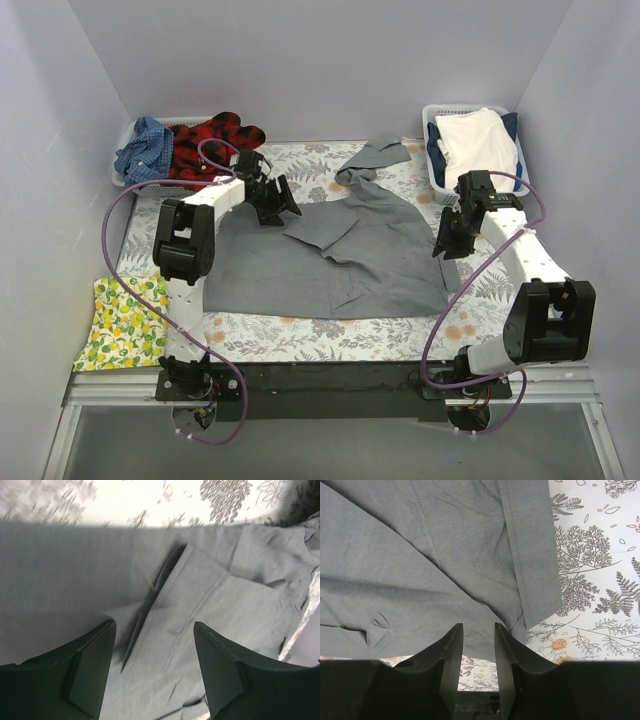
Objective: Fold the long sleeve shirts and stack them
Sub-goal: Fold the shirt
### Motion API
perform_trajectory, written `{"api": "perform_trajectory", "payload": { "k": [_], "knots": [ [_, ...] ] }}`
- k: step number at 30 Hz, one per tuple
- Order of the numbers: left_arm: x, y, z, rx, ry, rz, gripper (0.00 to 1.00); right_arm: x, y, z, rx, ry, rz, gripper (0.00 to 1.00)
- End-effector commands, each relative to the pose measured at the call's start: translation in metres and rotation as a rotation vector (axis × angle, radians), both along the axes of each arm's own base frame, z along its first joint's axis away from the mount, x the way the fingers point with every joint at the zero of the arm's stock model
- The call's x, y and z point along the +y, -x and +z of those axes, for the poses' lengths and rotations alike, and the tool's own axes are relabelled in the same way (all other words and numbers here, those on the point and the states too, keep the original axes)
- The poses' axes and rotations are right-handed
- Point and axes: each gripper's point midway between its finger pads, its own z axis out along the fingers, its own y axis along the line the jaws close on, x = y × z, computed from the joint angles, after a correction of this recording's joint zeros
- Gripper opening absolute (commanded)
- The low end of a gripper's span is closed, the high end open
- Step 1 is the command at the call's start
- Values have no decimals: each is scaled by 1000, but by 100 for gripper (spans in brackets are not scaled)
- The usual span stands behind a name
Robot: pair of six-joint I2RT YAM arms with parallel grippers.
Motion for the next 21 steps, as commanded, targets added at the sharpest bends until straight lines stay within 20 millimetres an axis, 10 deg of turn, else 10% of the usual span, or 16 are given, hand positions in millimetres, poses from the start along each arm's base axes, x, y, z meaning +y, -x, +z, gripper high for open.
{"api": "perform_trajectory", "payload": {
  "k": [1, 21],
  "knots": [
    [-12, -36, 22, -172, -25, -45, 63, 8, -16, 11, -55, -32, 9, 39],
    [-41, -8, -2, -97, -7, -143, 45, 8, -18, 4, -42, -25, 13, 38]
  ]
}}
